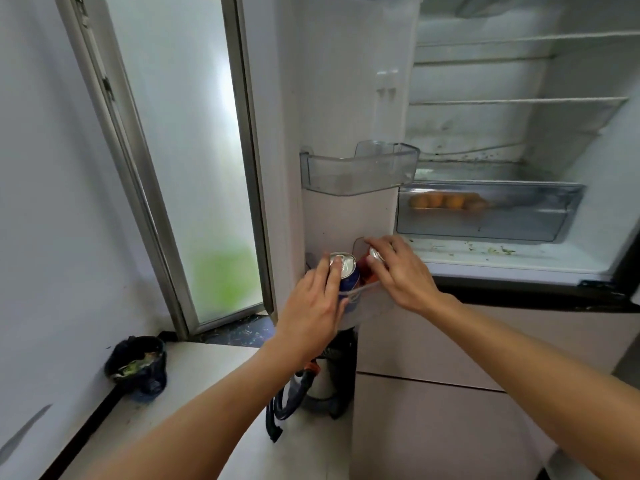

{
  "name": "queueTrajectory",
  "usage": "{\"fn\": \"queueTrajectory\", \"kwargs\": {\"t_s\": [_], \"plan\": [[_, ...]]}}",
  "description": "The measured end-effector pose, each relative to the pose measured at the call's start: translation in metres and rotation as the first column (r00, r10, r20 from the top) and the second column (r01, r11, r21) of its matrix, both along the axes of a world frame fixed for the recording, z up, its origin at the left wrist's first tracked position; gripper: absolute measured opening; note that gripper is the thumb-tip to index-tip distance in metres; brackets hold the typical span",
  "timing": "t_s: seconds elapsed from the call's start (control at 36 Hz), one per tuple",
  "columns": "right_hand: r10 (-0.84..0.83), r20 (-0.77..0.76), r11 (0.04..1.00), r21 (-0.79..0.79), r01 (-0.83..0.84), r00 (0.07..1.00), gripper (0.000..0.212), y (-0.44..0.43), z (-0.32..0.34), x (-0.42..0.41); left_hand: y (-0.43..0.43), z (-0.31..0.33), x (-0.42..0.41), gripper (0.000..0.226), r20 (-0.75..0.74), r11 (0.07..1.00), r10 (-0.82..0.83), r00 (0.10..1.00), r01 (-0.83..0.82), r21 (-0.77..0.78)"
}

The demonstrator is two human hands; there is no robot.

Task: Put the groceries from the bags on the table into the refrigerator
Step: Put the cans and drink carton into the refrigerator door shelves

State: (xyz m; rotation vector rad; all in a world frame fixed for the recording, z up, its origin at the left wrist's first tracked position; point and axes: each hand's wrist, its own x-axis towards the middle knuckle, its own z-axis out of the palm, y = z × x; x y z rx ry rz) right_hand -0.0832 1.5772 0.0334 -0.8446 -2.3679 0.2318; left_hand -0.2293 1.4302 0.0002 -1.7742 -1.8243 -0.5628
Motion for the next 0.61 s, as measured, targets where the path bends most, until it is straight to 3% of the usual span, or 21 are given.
{"fn": "queueTrajectory", "kwargs": {"t_s": [0.17,0.25,0.36,0.47,0.61], "plan": [[0.024,0.030,0.999,-0.022,-0.024,0.999,0.052,-0.018,-0.007,0.012,0.001,-0.004,0.004,0.064,-0.004,1.000,0.018,1.000,-0.018,-0.003],[0.031,-0.015,0.998,-0.047,-0.032,0.999,0.052,-0.028,-0.009,0.021,-0.002,-0.004,0.006,0.069,0.028,1.000,-0.001,1.000,0.001,-0.016],[-0.038,-0.130,0.998,0.044,0.044,0.991,0.042,-0.039,-0.005,0.033,-0.019,0.000,0.006,0.072,0.040,0.998,-0.044,0.998,0.046,-0.053],[0.014,-0.187,0.990,0.143,0.013,0.982,0.028,-0.051,0.005,0.038,-0.051,0.001,0.011,0.056,0.022,1.000,-0.010,1.000,0.010,0.000],[0.242,-0.113,0.956,0.195,-0.218,0.964,0.019,-0.079,0.007,0.030,-0.102,-0.009,0.019,0.026,0.035,0.984,0.175,0.984,-0.173,-0.044]]}}
